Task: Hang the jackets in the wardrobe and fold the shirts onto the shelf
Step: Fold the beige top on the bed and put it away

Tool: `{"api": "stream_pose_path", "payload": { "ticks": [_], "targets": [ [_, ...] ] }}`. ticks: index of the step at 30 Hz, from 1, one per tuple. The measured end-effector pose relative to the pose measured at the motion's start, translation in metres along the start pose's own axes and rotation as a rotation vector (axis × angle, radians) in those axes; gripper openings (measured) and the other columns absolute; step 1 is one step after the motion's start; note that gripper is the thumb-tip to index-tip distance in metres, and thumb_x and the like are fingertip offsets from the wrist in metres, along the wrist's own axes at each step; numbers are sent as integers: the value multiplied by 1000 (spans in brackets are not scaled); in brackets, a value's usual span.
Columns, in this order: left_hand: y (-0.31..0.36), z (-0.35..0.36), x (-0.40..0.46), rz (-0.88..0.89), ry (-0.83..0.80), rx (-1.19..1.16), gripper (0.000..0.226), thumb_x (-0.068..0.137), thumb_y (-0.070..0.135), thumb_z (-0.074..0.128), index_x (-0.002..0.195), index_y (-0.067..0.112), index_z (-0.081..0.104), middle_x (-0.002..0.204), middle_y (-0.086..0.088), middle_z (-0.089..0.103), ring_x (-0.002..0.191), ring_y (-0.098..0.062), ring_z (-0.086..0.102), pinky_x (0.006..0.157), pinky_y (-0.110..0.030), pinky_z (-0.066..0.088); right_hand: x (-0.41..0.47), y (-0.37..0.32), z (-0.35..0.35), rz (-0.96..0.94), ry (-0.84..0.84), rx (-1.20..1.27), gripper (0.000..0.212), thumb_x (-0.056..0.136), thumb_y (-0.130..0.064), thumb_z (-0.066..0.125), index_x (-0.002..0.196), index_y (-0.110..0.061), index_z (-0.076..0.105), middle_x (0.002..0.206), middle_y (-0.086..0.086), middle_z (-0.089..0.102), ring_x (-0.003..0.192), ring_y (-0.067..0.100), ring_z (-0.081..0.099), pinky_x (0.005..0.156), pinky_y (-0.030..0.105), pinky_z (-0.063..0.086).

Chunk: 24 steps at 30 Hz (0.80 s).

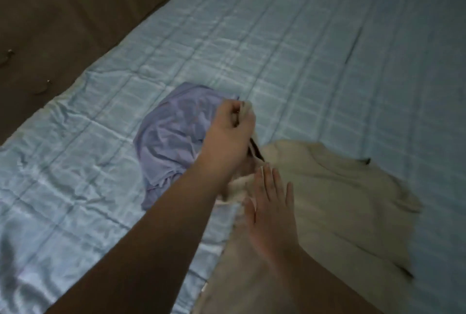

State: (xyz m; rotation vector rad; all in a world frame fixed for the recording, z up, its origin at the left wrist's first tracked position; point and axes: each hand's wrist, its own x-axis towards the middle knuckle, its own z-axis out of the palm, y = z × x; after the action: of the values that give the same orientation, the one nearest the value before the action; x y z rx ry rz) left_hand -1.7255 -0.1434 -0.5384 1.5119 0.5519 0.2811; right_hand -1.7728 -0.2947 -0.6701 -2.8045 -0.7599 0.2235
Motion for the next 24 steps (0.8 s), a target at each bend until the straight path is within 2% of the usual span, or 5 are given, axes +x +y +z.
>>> {"api": "stream_pose_path", "payload": {
  "ticks": [4,11,16,20,24],
  "targets": [
    [-13,148,-30,61,-143,263,13,94,15,57,90,23,47,65,10,51,50,3,50,51,-12,35,-64,85,-17,153,43,35,68,91,-36,37,153,-9,29,161,10,26,149,29,24,114,58,23],
    [-101,319,-99,2,-432,667,14,90,20,53,95,25,42,85,2,55,79,-22,57,67,-29,37,-156,216,-17,411,39,98,77,85,-38,41,154,-10,23,160,10,29,147,27,27,112,55,27],
    [-165,364,-127,-61,-570,765,22,89,24,59,109,17,56,105,-9,65,100,-28,61,85,-32,45,-187,259,1,374,25,136,74,78,-32,46,146,-2,40,155,18,36,143,33,35,114,51,24],
    [-181,359,-147,-21,-595,710,26,85,28,50,106,17,60,97,-5,66,90,-27,64,83,-36,51,-205,262,10,318,61,190,74,82,-29,50,150,-5,32,157,17,30,149,29,19,118,50,21],
    [-172,327,-174,-107,-550,666,46,93,6,51,139,13,51,128,-6,63,115,-17,59,90,-10,35,-216,253,11,280,17,191,73,84,-30,48,152,-7,31,159,14,29,150,29,17,119,51,19]
  ]
}}
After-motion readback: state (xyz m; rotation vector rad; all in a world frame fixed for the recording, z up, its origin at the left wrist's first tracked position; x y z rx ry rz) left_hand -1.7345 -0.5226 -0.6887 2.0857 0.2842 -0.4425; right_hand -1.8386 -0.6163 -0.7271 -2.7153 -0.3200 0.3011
